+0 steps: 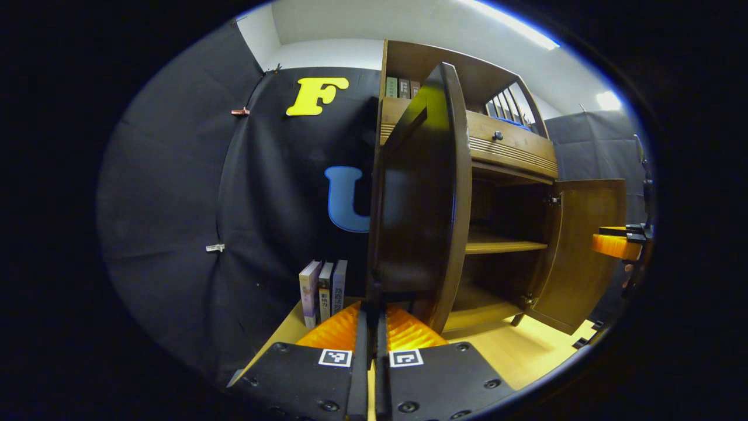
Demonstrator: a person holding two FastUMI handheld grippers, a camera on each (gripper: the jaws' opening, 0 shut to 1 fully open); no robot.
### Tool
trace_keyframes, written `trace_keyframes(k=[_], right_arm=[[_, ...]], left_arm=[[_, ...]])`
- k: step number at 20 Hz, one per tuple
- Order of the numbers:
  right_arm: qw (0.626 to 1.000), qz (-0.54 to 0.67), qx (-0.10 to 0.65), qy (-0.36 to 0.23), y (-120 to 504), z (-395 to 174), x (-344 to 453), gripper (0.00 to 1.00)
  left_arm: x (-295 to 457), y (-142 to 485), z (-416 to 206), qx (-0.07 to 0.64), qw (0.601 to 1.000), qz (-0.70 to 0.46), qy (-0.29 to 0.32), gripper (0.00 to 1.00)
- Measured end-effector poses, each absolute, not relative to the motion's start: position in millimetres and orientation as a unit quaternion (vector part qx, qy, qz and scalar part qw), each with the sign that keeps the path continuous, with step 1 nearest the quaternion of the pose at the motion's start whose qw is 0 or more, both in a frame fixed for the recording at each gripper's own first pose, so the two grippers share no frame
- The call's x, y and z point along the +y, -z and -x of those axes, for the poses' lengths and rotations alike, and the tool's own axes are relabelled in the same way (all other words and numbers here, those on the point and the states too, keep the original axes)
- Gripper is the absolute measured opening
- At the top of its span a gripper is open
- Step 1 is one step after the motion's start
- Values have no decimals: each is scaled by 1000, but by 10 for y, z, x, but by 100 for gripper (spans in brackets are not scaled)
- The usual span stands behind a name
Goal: Open the right door of the double-door shoe cabinet with the right hand, and open the left door with the left hand.
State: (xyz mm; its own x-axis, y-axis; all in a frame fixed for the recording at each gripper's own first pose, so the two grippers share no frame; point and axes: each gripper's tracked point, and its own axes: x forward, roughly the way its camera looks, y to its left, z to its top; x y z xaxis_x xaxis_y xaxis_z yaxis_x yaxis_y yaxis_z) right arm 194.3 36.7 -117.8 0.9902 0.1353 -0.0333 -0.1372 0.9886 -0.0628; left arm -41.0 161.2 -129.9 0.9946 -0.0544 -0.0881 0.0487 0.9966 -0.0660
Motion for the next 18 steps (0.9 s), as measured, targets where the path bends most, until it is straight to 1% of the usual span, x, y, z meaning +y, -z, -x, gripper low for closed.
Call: trace_keyframes(k=[4, 5, 6, 9, 10, 11, 12, 13, 14, 15, 17, 18], right_arm=[[997, 28, 15, -68, 1173, -1953, 371, 98], [997, 30, 14, -67, 1168, -1962, 366, 98], [997, 31, 12, -67, 1163, -1972, 357, 98], [997, 30, 12, -67, 1169, -1964, 357, 98], [997, 28, 13, -67, 1175, -1960, 368, 98], [997, 27, 15, -67, 1180, -1951, 370, 98], [997, 28, 15, -69, 1185, -1945, 375, 98], [997, 29, 16, -70, 1188, -1942, 374, 98], [997, 31, 15, -71, 1192, -1935, 372, 98], [997, 31, 15, -73, 1192, -1936, 375, 98], [997, 26, 15, -77, 1185, -1936, 387, 98], [996, 22, 14, -80, 1187, -1939, 402, 98]], left_arm=[[1618, 1291, 429, 42, 999, 18, 28, 9], [1620, 1277, 435, 40, 999, 18, 28, 14], [1627, 1286, 439, 40, 999, 19, 27, 9], [1633, 1278, 446, 41, 999, 16, 23, 9], [1633, 1280, 456, 41, 999, 13, 21, 14], [1632, 1272, 468, 42, 999, 11, 18, 14], [1633, 1276, 487, 42, 999, 12, 16, 9], [1632, 1268, 514, 41, 999, 15, 13, 14], [1644, 1265, 546, 40, 999, 16, 8, 10], [1671, 1261, 575, 41, 999, 16, 0, 10], [1712, 1272, 667, 45, 999, 15, -13, 17], [1729, 1276, 724, 47, 999, 11, -20, 22]])
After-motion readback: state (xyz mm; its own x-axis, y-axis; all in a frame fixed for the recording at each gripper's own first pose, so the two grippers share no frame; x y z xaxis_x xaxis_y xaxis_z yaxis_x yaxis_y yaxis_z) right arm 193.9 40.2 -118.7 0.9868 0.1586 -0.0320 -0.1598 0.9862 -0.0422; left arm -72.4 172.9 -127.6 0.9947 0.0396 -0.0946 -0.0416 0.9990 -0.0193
